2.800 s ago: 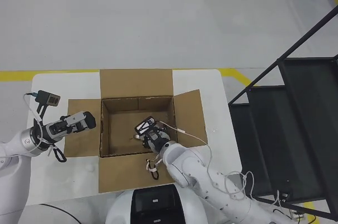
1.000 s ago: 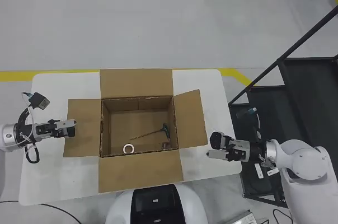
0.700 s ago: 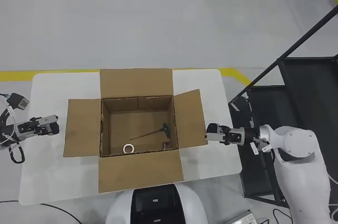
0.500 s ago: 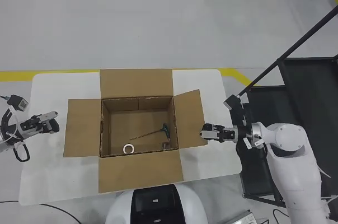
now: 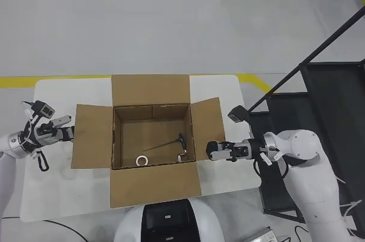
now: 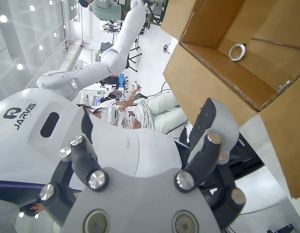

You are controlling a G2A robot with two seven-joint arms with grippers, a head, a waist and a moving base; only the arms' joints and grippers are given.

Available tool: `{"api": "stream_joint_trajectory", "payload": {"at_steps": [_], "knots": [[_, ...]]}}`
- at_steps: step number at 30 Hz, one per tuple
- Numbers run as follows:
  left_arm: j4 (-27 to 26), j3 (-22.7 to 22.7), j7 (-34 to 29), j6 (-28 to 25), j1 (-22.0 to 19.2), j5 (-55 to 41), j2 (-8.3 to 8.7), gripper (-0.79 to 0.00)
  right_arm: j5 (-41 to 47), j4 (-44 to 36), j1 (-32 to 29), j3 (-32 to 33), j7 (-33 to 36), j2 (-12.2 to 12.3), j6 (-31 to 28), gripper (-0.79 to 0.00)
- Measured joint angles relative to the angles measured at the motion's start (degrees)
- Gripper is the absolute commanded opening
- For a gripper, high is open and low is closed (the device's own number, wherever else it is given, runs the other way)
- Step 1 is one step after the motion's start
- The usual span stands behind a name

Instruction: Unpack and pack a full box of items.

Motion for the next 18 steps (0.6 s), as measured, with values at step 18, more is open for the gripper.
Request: {"api": "stream_joint_trajectory", "payload": {"at_steps": [18], "knots": [[-17.65,5.62,0.05,-0.04,4.32,-9.92,2.92,0.000,-22.68,6.24,-5.14,9.11,-19.91,1.57,4.41,0.000]]}}
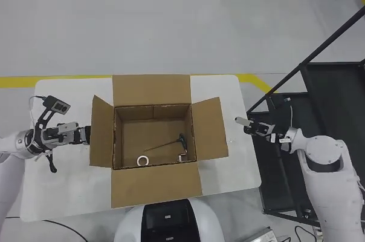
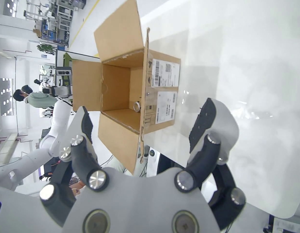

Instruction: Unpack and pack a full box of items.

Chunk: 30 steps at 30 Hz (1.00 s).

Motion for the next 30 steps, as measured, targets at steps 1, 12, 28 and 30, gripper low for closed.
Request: {"api": "stream_joint_trajectory", "payload": {"at_steps": [1,12,28,30], "knots": [[-0.27,1.04,0.00,0.00,-0.58,0.09,0.00,0.000,-0.81,0.75,0.50,-1.30,0.30,0.00,0.16,0.000],[3.15,16.14,0.00,0.01,-9.86,3.19,-1.50,0.000,4.53,2.69,6.25,-12.60,4.28,-0.46,-3.99,0.000],[10.22,25.22,0.62,-0.65,-18.01,10.45,-3.60,0.000,-3.70,-2.62,13.28,-30.41,2.28,-1.59,-1.82,0.000],[10.27,25.57,1.45,-1.47,-18.38,13.22,-3.63,0.000,-4.52,-1.04,15.05,-33.24,1.16,-2.02,-1.44,0.000]]}}
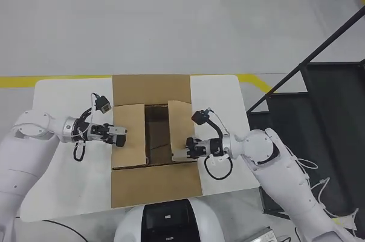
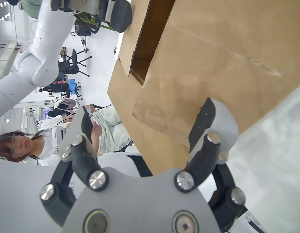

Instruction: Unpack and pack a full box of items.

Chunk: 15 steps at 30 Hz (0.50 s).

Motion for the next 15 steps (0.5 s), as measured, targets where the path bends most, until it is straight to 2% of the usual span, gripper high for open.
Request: {"api": "stream_joint_trajectory", "payload": {"at_steps": [5,15], "knots": [[-1.50,0.24,0.96,-0.94,0.20,3.15,0.14,0.000,-1.08,1.99,2.91,-3.56,-1.25,-0.54,0.87,0.000],[-4.99,-0.49,1.27,-1.26,1.65,2.76,0.79,0.000,-3.75,3.35,4.58,-6.42,-1.26,-0.70,3.40,0.000]]}}
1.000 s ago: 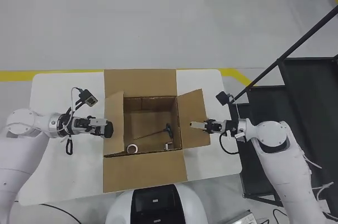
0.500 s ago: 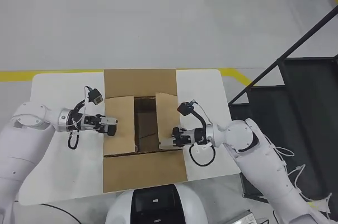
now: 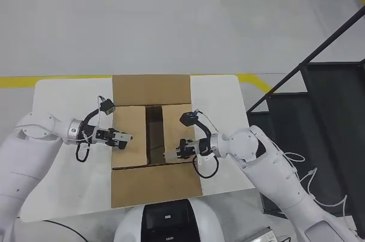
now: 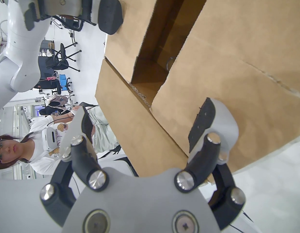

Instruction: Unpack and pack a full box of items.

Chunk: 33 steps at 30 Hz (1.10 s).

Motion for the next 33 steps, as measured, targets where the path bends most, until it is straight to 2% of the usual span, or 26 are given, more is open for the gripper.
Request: {"api": "stream_joint_trajectory", "payload": {"at_steps": [7,12,17,20,28,33], "knots": [[-2.82,-3.29,0.59,-0.60,1.65,-3.61,1.18,0.000,3.49,-2.79,-0.47,1.36,0.50,0.30,-1.36,0.000],[-5.17,-7.37,0.71,-0.71,4.19,-7.26,2.55,0.000,8.82,-9.39,-5.65,9.22,3.65,1.94,-2.53,0.000],[-6.51,-11.38,0.53,-0.53,7.02,-9.51,3.81,0.000,5.10,-10.02,-12.80,18.73,4.31,3.75,-1.46,0.000],[-7.04,-13.40,0.63,-0.64,8.47,-10.10,4.40,0.000,2.49,-7.96,-16.31,21.32,3.95,4.32,-2.44,0.000],[-8.16,-17.45,1.10,-1.11,11.14,-10.80,5.45,0.000,1.01,-2.35,-19.38,15.98,3.84,4.26,-5.55,0.000],[-9.24,-18.50,1.18,-1.19,12.37,-10.45,5.77,0.000,5.41,-2.87,-20.43,12.78,5.26,4.09,-7.08,0.000]]}}
